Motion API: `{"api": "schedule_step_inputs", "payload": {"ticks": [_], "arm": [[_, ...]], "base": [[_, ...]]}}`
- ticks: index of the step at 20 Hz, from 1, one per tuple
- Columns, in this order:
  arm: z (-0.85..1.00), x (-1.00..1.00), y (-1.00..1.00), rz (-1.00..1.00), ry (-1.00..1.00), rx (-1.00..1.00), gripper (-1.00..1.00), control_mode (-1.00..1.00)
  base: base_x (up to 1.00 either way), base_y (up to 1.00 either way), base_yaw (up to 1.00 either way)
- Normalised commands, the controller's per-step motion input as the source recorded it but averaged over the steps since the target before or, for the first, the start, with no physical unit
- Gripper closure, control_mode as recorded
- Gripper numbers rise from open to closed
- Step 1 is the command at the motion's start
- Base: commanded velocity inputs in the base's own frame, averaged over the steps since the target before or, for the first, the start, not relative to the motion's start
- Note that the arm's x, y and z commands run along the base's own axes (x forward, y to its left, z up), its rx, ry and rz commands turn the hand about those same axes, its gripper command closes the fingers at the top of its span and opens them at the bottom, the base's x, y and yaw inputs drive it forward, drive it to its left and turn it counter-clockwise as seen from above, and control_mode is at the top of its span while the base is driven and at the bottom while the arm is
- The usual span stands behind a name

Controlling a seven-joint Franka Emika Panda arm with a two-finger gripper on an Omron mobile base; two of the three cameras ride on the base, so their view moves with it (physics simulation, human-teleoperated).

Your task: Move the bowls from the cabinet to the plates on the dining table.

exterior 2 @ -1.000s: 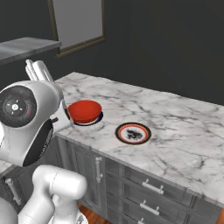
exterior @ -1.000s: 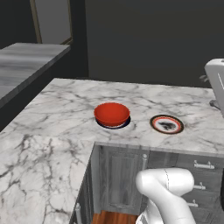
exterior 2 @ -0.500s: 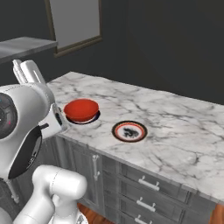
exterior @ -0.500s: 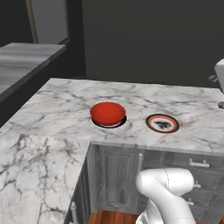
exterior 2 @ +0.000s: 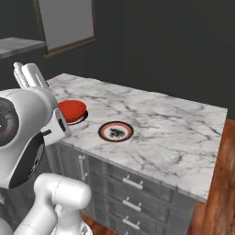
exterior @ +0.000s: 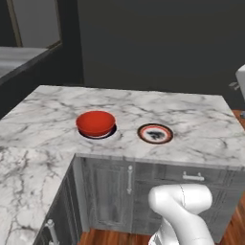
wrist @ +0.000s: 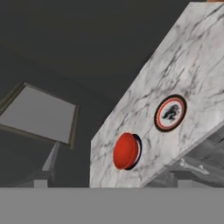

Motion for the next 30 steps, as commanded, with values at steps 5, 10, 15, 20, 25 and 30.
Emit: {"api": "schedule_step_inputs", "payload": {"ticks": [5,10,15,20,25,30], "arm": [[0.0,0.0,0.0,0.0,0.0,0.0,-1.0,1.0],[0.0,0.0,0.0,0.0,0.0,0.0,-1.0,1.0],[0.0,0.0,0.0,0.0,0.0,0.0,-1.0,1.0],[0.0,0.0,0.0,0.0,0.0,0.0,-1.0,1.0],[0.0,0.0,0.0,0.0,0.0,0.0,-1.0,1.0],[0.0,0.0,0.0,0.0,0.0,0.0,-1.0,1.0]], "base": [[0.0,-0.58,-0.05],[-0.03,-0.14,-0.21],[-0.02,0.0,-0.25],[0.0,0.0,-0.25],[0.0,0.0,-0.25],[0.0,0.0,-0.25]]}}
